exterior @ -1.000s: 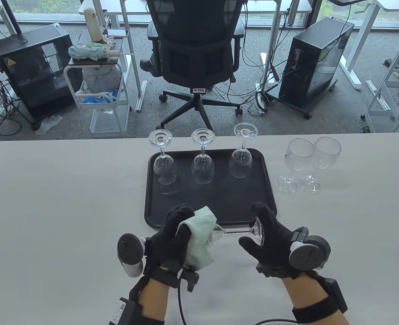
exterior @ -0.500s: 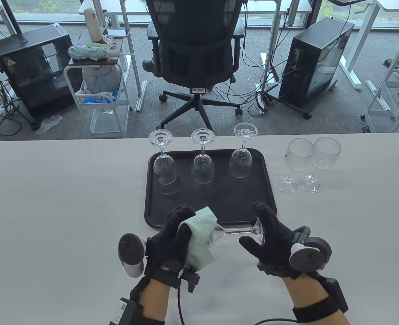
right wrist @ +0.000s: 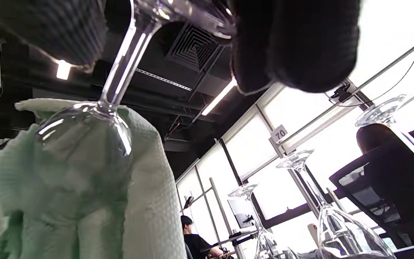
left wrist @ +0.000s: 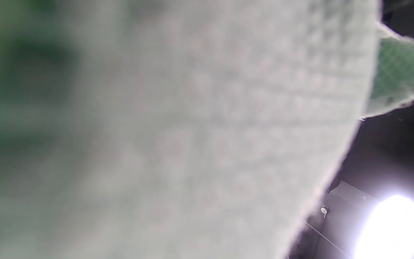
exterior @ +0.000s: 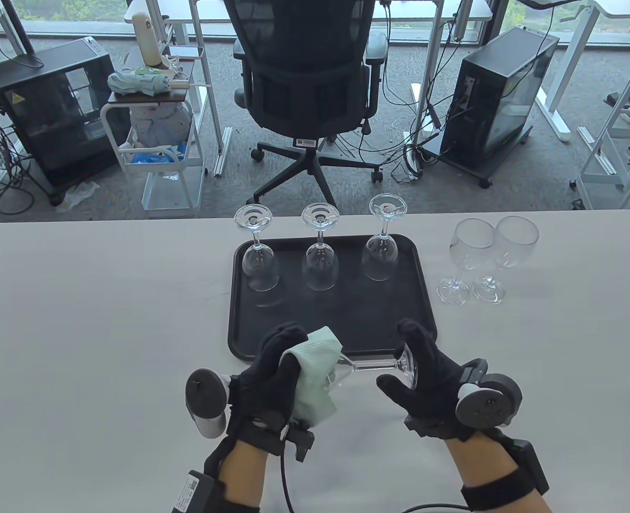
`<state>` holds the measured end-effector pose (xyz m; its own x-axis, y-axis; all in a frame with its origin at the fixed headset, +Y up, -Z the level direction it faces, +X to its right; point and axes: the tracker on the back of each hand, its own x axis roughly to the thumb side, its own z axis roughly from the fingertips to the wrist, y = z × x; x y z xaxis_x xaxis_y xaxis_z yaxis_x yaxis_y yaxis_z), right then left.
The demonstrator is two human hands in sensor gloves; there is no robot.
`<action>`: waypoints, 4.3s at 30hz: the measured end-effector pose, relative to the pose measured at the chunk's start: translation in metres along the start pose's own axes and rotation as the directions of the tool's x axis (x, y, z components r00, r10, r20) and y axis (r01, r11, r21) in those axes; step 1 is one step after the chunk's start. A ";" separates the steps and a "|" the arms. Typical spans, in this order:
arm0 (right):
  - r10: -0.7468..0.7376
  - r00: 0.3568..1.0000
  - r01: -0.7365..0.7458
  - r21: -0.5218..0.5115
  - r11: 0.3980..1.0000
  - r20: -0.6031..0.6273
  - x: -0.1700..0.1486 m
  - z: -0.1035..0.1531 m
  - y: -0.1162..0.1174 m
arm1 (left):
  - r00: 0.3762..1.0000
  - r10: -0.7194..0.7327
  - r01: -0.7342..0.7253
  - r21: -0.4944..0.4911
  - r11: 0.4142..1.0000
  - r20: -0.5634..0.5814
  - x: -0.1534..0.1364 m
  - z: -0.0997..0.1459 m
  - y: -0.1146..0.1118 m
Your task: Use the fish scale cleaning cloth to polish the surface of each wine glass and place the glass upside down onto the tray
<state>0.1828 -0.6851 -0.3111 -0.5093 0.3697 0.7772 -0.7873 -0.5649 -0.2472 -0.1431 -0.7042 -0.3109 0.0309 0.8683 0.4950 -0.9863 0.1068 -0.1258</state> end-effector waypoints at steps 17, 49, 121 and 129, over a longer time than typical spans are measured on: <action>-0.152 0.976 0.154 0.004 0.988 -0.156 -0.007 -0.001 0.001 | 1.000 -0.009 0.009 0.006 1.000 0.011 0.001 0.001 -0.003; -0.380 0.829 0.370 -0.108 0.923 -0.410 -0.025 0.003 -0.003 | 1.000 -0.008 0.008 -0.020 1.000 0.003 -0.004 0.000 -0.008; -0.111 0.080 -0.060 -0.116 0.991 -0.991 -0.271 0.038 -0.064 | 0.992 0.119 -0.122 0.159 0.980 0.033 -0.002 0.001 0.030; -0.138 0.055 -0.060 -0.141 0.988 -0.989 -0.292 0.029 -0.053 | 0.994 0.107 -0.110 0.154 0.982 0.027 -0.003 0.001 0.030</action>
<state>0.3834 -0.7840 -0.5080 -0.2634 0.8279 -0.4951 -0.7965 -0.4762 -0.3725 -0.1731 -0.7038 -0.3151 -0.0797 0.8613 0.5019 -0.9968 -0.0654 -0.0460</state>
